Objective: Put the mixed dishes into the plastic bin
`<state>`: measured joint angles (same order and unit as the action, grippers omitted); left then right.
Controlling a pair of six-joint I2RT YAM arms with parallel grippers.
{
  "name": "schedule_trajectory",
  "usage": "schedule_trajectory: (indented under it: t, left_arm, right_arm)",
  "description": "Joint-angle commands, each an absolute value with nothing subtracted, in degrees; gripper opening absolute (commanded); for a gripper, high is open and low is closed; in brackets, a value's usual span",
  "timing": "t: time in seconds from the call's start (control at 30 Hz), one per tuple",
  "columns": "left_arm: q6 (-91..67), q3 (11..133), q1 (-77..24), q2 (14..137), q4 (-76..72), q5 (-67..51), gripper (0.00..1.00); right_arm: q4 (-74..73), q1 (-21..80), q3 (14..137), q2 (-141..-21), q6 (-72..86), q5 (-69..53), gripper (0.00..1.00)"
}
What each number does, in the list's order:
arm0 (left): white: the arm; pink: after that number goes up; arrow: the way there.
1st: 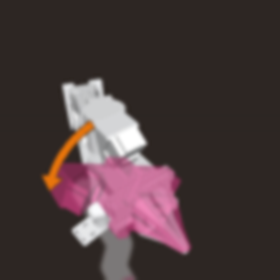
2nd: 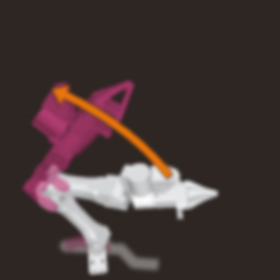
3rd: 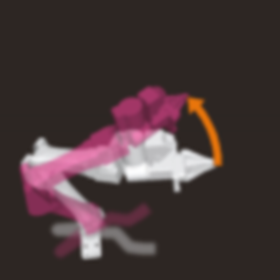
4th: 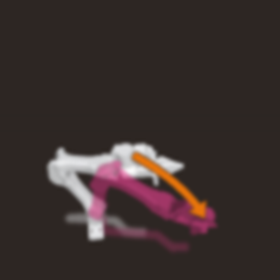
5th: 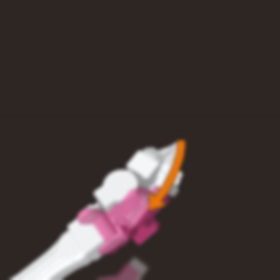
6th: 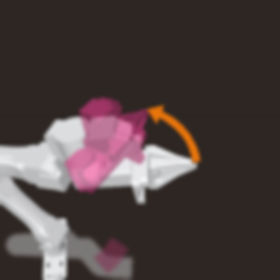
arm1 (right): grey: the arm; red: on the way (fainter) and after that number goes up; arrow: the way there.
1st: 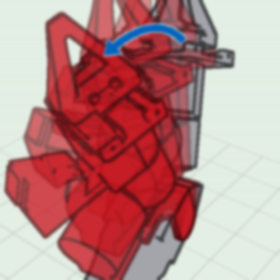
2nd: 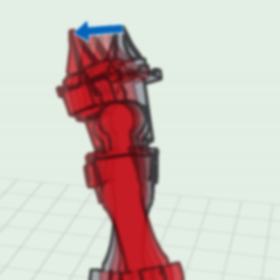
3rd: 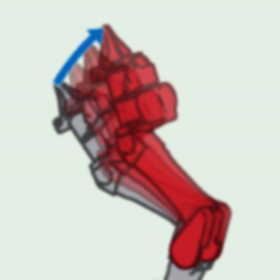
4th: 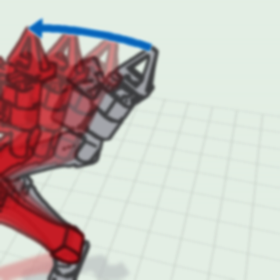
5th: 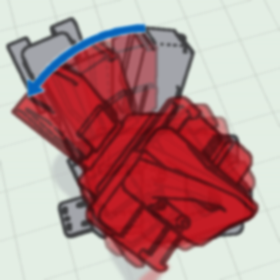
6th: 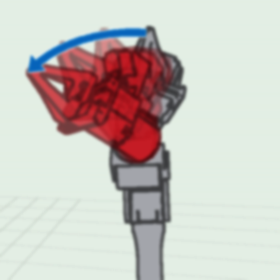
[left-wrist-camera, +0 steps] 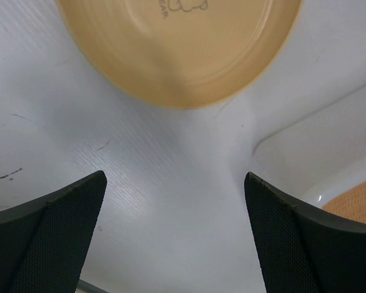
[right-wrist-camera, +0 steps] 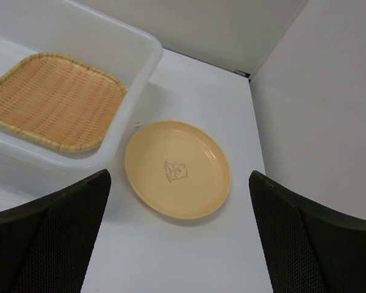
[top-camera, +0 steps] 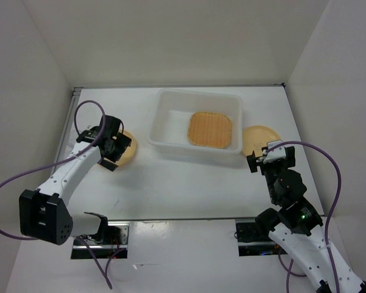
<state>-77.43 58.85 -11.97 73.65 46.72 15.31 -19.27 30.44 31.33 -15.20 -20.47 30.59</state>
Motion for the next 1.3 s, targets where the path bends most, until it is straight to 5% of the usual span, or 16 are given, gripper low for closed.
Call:
schedule_trajectory:
  t: [0.0, 0.57, 0.77, 1.1, 1.23, 1.27]
  left_arm:
    - [-84.6, 58.9, -11.8, 73.1, 50.3, 21.0, 1.0]
    - [-93.7, 55.5, -5.9, 86.3, 44.9, 15.1, 1.0]
    - [-94.2, 55.5, -5.4, 88.2, 43.1, 16.2, 0.8]
    - [-94.2, 56.6, -5.4, 93.9, 41.4, 16.2, 0.69]
    - [-93.2, 58.3, -5.4, 96.2, 41.4, 15.6, 0.57]
    - [-93.2, 58.3, -5.4, 96.2, 41.4, 15.6, 0.46]
  right_arm:
    - [-16.9, 31.1, 30.8, -15.6, -20.3, 30.6, 0.98]
    - [-17.4, 31.1, 30.8, -16.2, -20.3, 29.5, 0.98]
    - [-17.4, 31.1, 30.8, -16.2, -20.3, 28.9, 0.98]
    - [-17.9, 31.1, 30.8, -16.2, -20.3, 28.4, 0.98]
    - [-17.9, 31.1, 30.8, -16.2, -20.8, 27.9, 0.98]
    - [-17.9, 31.1, 30.8, -16.2, -20.8, 27.9, 0.98]
